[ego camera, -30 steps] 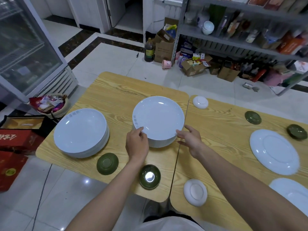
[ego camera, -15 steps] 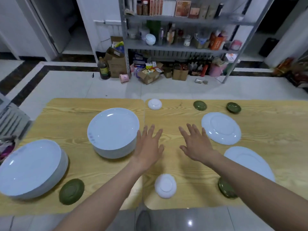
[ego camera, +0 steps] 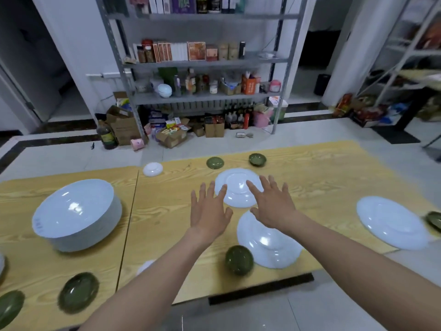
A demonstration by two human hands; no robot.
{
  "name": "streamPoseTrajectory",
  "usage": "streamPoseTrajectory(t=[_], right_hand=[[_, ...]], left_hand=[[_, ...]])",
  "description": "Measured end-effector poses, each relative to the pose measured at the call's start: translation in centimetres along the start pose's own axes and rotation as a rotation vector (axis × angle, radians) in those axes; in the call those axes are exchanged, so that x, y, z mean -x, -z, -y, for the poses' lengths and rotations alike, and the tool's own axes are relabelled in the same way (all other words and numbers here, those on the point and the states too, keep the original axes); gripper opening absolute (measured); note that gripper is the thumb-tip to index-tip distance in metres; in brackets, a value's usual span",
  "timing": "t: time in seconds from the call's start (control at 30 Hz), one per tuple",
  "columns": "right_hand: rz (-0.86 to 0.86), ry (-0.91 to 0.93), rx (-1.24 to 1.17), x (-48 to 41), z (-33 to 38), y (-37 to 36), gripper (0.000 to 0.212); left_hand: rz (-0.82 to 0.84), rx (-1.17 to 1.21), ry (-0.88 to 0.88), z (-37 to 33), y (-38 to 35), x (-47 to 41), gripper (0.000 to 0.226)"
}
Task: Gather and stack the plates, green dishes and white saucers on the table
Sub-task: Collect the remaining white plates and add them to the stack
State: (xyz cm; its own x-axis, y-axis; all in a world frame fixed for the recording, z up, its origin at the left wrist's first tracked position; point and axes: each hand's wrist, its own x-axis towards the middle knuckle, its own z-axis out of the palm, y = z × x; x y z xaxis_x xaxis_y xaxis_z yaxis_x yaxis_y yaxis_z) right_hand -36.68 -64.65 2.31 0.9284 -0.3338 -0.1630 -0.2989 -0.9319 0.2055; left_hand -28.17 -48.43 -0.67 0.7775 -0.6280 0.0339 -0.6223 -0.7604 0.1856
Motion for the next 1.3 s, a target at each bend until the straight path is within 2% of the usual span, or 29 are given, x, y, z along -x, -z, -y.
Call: streamPoseTrajectory(t=[0.3,0.7,0.87,0.97,1.07,1.1,1.17,1.2,1.3], right_hand=[[-0.030,-0.010,-0.035,0.9,-6.2,-1.6,0.077],[0.064,0.030,-0.172,-5.2,-8.4,-3.8,0.078],[0.092,0.045,-0.244,-8.9,-9.4,-5.5,0.074],[0.185,-0.018,-0.460,-10.9,-9.6,-6.5,0.070],[0.331,-0.183,-0.866,-13.1,-10.1,-7.9,0.073],[0.366,-0.274,-1.032,-13.8,-10.4,-8.4,0.072],[0.417,-0.454,-1.290,-15.5,-11.0,-9.7,0.066],[0.431,-0.517,-1.360,-16.4,-11.3,-10.3,0.059],[0.467,-0.602,-1.398,-18.8,-12.0,-12.0,0.033]], left_hand=[[0.007,-0.026,0.007,-6.6,-0.4,-0.9,0.067],[0.051,0.073,0.060,-7.3,-5.0,-8.7,0.064],[0.060,0.207,0.104,-6.4,-7.1,-12.0,0.059],[0.150,0.386,0.273,-4.9,-8.4,-13.8,0.055],[0.158,0.725,0.588,-3.8,-9.7,-15.3,0.015],[0.157,0.835,0.718,-3.5,-10.1,-15.7,0.026],[0.141,1.020,0.944,-3.0,-10.7,-16.4,0.024],[0.132,1.076,1.025,-2.6,-11.3,-16.9,0.019],[0.122,1.140,1.183,-1.8,-13.0,-18.1,0.028]])
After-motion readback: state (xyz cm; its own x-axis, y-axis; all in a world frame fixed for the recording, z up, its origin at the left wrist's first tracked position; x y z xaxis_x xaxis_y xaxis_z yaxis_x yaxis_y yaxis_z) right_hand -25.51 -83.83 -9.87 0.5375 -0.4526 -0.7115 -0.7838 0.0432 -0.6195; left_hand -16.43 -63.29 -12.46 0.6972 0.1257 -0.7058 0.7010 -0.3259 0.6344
